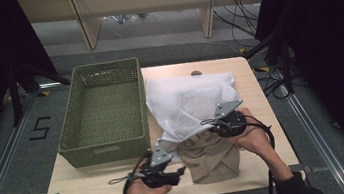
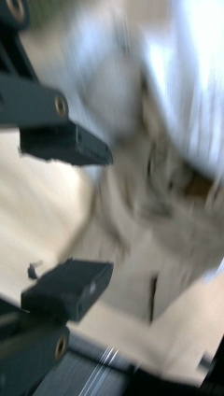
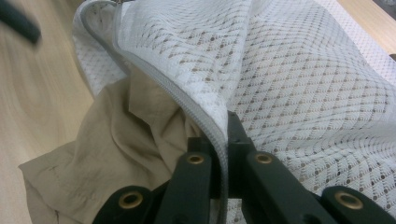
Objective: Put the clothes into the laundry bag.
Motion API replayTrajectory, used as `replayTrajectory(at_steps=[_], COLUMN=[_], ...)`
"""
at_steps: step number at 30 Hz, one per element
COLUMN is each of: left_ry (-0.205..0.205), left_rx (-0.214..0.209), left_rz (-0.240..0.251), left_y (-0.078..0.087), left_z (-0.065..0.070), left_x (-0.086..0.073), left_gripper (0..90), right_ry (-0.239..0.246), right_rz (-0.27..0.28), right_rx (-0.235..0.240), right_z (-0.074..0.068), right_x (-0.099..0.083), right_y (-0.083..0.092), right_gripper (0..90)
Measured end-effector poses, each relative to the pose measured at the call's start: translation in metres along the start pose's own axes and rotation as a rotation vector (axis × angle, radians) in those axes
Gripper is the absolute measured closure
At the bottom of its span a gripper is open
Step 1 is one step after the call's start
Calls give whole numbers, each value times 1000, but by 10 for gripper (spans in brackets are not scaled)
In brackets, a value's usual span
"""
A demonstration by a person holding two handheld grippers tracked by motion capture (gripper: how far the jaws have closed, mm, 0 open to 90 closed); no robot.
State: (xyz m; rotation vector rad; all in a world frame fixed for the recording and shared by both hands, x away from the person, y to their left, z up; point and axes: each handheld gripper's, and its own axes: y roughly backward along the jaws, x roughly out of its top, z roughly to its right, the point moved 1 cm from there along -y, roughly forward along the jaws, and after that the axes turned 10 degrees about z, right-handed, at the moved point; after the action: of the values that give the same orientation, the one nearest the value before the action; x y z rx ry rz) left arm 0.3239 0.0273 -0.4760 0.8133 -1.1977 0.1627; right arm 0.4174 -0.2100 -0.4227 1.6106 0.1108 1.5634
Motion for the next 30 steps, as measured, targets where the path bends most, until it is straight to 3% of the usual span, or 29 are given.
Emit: replayTrajectory(at_steps=[1,4,5,7,9,10,12,15,20,21,23,26,27,29,30], left_ry=[-23,-108,-119,-144,-200,-181,-220,-222,-183,-195,-98,-75,-77,5,17], left_rx=[-30,-59,-66,-79,-63,-78,-86,-66,49,76,138,207,219,220,216], left_rz=[-13,-60,-79,-127,-179,-150,-166,-131,-34,-41,-9,-20,-30,-18,-23], left_y=[-14,-48,-60,-78,-95,-99,-99,-95,-78,-74,-73,-77,-78,-83,-84], left_z=[9,23,27,32,35,34,32,24,-7,-17,-36,-51,-54,-59,-60], left_x=[1,6,6,4,0,2,10,25,49,52,54,51,49,42,41], left_gripper=[353,274,261,212,228,291,642,823,855,856,857,855,852,846,840], right_ry=[1,7,14,-25,-15,-5,-4,3,-2,-18,-26,-35,-23,-28,-22], right_rz=[0,-5,10,4,8,8,4,12,31,28,27,25,19,3,-3], right_rx=[0,5,-4,1,-4,4,3,9,2,7,19,38,48,59,71], right_z=[0,2,3,1,2,2,1,1,3,1,1,0,-3,-7,-9], right_x=[0,1,1,1,0,0,-1,1,4,4,3,2,2,0,-2], right_y=[0,2,2,3,2,2,1,2,9,11,12,11,11,13,13], right_gripper=[900,900,900,900,900,900,900,900,900,900,900,900,900,900,900])
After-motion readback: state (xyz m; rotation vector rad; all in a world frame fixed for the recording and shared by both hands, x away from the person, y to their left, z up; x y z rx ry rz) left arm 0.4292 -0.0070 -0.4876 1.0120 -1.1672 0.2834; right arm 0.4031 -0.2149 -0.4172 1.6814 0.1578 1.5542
